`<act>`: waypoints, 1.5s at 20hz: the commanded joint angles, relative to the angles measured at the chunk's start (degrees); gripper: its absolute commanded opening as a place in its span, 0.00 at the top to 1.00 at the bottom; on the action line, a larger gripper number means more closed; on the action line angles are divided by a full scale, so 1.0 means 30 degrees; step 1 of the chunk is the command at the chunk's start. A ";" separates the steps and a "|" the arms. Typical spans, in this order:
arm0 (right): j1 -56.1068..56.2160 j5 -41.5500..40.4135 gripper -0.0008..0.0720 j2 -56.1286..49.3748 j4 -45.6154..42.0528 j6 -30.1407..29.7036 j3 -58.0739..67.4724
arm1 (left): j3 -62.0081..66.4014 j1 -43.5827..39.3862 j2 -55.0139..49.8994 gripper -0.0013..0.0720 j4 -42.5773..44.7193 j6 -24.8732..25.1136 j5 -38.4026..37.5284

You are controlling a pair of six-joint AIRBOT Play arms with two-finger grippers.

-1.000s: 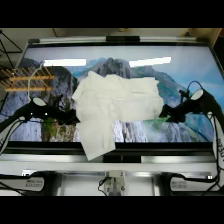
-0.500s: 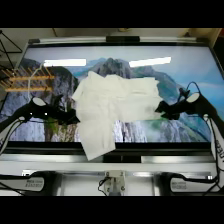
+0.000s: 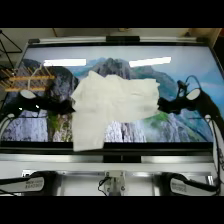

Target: Fold the shirts.

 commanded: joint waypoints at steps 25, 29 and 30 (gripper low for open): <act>-0.1814 0.5952 0.93 1.1810 -0.4342 -0.3468 1.3879 | 1.4637 0.1552 1.2269 0.94 0.5180 -0.1384 -0.0911; -0.1719 0.7060 0.93 0.6557 -0.3985 -0.4335 1.1540 | 0.9653 0.1384 0.9420 0.94 0.5340 -0.0219 -0.0663; -0.1712 0.6717 0.93 0.5224 -0.3468 -0.4335 1.1016 | 0.8619 0.1166 0.8349 0.94 0.5340 0.0138 -0.0532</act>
